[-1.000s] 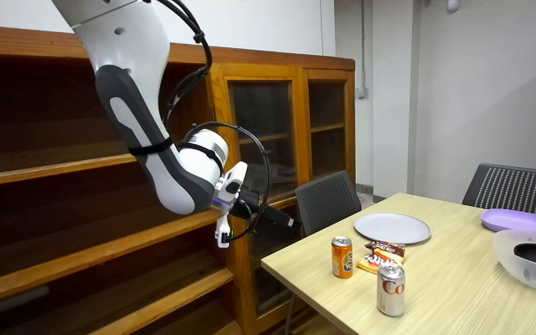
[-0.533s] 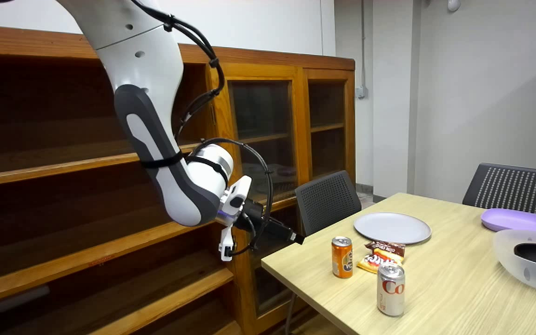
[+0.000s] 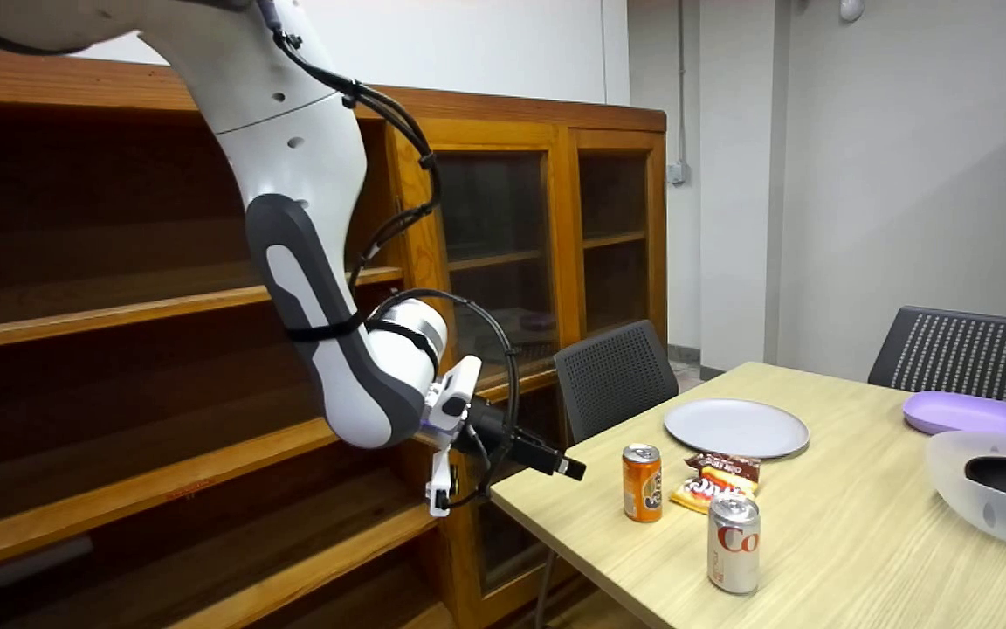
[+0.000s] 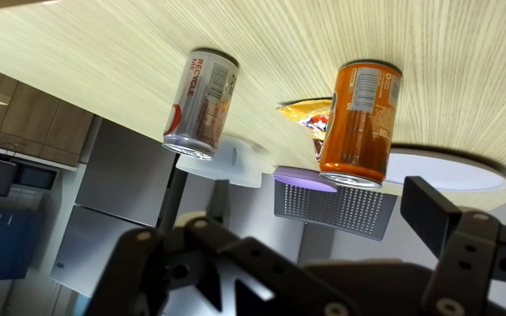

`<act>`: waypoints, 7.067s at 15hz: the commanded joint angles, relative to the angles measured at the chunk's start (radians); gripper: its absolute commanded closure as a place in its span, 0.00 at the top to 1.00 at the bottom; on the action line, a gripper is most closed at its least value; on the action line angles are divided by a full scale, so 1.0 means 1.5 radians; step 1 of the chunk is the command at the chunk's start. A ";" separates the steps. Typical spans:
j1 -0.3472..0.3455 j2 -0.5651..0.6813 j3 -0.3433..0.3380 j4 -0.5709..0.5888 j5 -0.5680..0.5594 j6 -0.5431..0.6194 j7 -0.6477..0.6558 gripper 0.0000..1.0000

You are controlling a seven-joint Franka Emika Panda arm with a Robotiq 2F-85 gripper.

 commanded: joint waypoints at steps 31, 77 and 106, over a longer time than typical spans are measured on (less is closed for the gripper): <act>-0.097 0.265 -0.003 0.324 -0.083 0.052 0.013 1.00; 0.101 0.054 0.113 0.086 -0.164 -0.061 0.032 0.36; 0.259 -0.001 0.262 0.056 -0.263 -0.102 0.020 0.36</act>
